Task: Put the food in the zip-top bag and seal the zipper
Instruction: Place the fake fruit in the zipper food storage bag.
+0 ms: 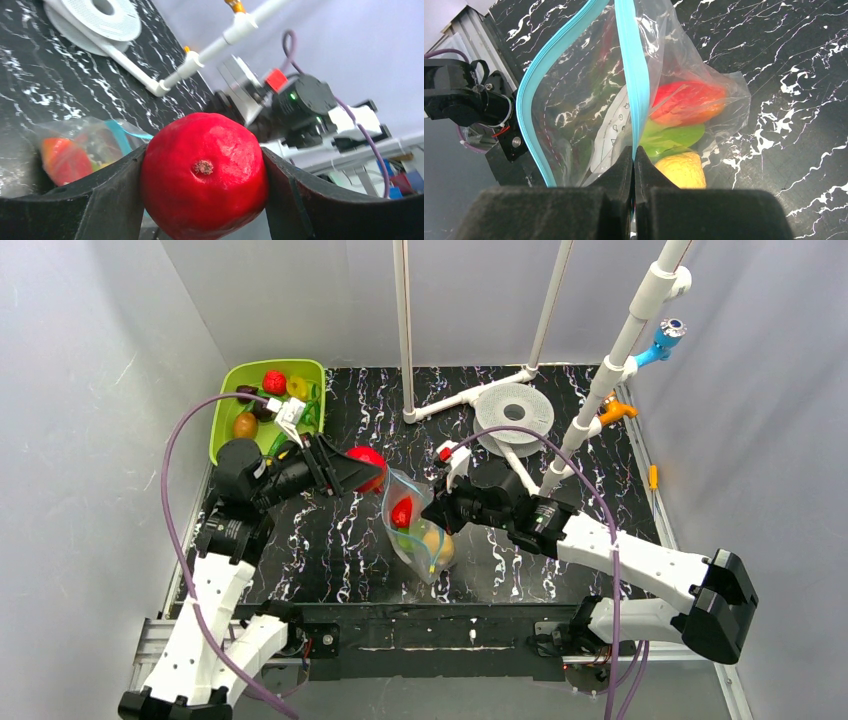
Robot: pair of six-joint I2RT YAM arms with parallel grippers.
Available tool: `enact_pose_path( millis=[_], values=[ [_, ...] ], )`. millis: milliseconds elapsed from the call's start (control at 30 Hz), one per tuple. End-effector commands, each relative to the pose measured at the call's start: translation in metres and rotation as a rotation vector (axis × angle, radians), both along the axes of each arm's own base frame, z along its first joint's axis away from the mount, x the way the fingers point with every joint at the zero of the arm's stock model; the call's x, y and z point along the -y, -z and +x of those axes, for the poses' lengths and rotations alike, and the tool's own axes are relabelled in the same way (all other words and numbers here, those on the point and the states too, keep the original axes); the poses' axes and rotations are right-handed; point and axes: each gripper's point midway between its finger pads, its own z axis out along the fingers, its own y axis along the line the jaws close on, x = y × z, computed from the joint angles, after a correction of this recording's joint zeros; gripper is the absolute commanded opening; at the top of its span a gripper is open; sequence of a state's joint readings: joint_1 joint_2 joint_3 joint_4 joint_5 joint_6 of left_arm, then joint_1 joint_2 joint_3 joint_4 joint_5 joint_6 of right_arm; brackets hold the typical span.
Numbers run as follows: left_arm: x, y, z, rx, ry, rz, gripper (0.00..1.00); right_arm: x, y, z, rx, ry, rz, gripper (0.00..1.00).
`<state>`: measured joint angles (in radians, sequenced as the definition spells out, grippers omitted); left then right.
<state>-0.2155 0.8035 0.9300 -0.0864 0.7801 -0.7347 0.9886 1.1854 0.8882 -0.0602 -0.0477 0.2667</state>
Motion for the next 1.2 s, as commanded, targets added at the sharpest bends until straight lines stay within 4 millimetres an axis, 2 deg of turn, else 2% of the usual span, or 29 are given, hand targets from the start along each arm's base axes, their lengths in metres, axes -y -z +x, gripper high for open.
enact_pose_path(
  millis=[0, 133, 300, 433, 567, 767, 833, 933, 1133, 1167],
  values=[
    [0.021, 0.011, -0.036, -0.043, 0.148, -0.017, 0.32, -0.004, -0.028, 0.01, 0.035, 0.035, 0.048, 0.01],
    [0.035, 0.031, -0.042, -0.077, 0.138, 0.009, 0.31, -0.004, -0.036, 0.009, 0.034, 0.031, 0.046, 0.01],
    [0.056, 0.05, -0.038, -0.111, 0.141, 0.078, 0.29, -0.005, -0.042, 0.005, 0.029, 0.009, 0.053, 0.01],
    [0.069, 0.056, -0.036, -0.106, 0.154, 0.127, 0.28, -0.006, -0.046, 0.005, 0.035, 0.005, 0.065, 0.01],
    [0.067, 0.062, -0.031, -0.116, 0.122, 0.198, 0.33, -0.005, -0.047, 0.005, 0.037, 0.007, 0.063, 0.01],
    [0.051, 0.094, -0.023, -0.206, 0.026, 0.328, 0.36, -0.002, -0.055, 0.002, 0.058, -0.005, 0.084, 0.01],
    [0.05, 0.098, -0.024, -0.219, 0.028, 0.34, 0.44, 0.0, -0.058, 0.002, 0.071, 0.001, 0.091, 0.01],
    [0.052, 0.1, -0.026, -0.227, 0.048, 0.342, 0.65, 0.0, -0.058, 0.002, 0.075, -0.001, 0.097, 0.01],
    [0.054, 0.09, -0.023, -0.203, 0.052, 0.336, 0.83, -0.004, -0.059, 0.001, 0.068, -0.017, 0.102, 0.01],
    [0.054, 0.088, -0.023, -0.201, 0.053, 0.341, 0.9, -0.004, -0.059, 0.001, 0.068, -0.017, 0.102, 0.01]
  ],
)
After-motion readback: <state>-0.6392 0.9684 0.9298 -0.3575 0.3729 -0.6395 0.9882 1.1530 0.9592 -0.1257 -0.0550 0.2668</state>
